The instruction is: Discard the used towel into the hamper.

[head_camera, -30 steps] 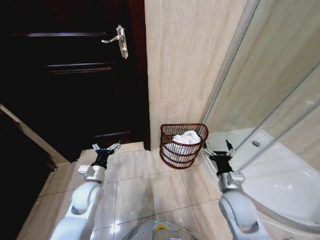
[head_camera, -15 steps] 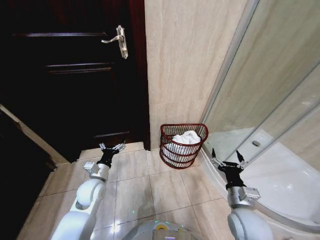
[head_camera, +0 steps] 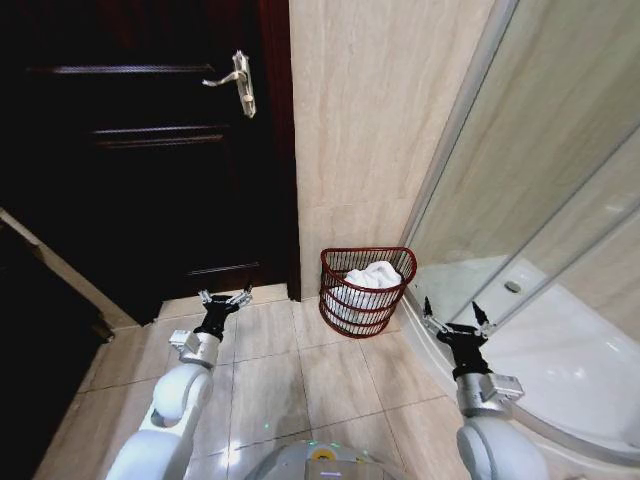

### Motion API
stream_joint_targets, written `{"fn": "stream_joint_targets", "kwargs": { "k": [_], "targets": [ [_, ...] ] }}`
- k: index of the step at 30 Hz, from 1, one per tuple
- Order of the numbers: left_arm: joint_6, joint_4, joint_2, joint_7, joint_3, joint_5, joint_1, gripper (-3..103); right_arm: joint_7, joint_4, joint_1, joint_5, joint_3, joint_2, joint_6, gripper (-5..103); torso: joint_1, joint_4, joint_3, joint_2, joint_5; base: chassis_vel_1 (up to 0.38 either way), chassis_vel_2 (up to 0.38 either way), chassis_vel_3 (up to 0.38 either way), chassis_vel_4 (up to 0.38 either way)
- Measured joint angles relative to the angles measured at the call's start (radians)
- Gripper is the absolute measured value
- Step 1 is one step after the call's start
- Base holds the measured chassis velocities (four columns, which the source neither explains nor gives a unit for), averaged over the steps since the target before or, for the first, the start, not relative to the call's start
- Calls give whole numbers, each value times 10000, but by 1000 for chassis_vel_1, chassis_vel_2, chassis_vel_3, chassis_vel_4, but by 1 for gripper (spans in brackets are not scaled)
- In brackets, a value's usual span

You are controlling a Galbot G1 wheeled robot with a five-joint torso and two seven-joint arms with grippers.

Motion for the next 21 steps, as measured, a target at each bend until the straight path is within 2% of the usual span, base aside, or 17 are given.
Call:
{"fn": "stream_joint_targets", "kwargs": {
  "k": [11, 21],
  "targets": [
    [-12, 238, -49, -145, 545, 23, -427, 100, -7, 89, -137, 159, 159, -94, 20, 100, 1, -1, 0, 0, 1, 7, -10, -12, 8],
    [13, 251, -80, -174, 625, 61, -466, 100, -7, 91, -182, 264, 151, -131, 83, 100, -21, -2, -28, -51, 2, 42, -37, -46, 46]
  ]
}}
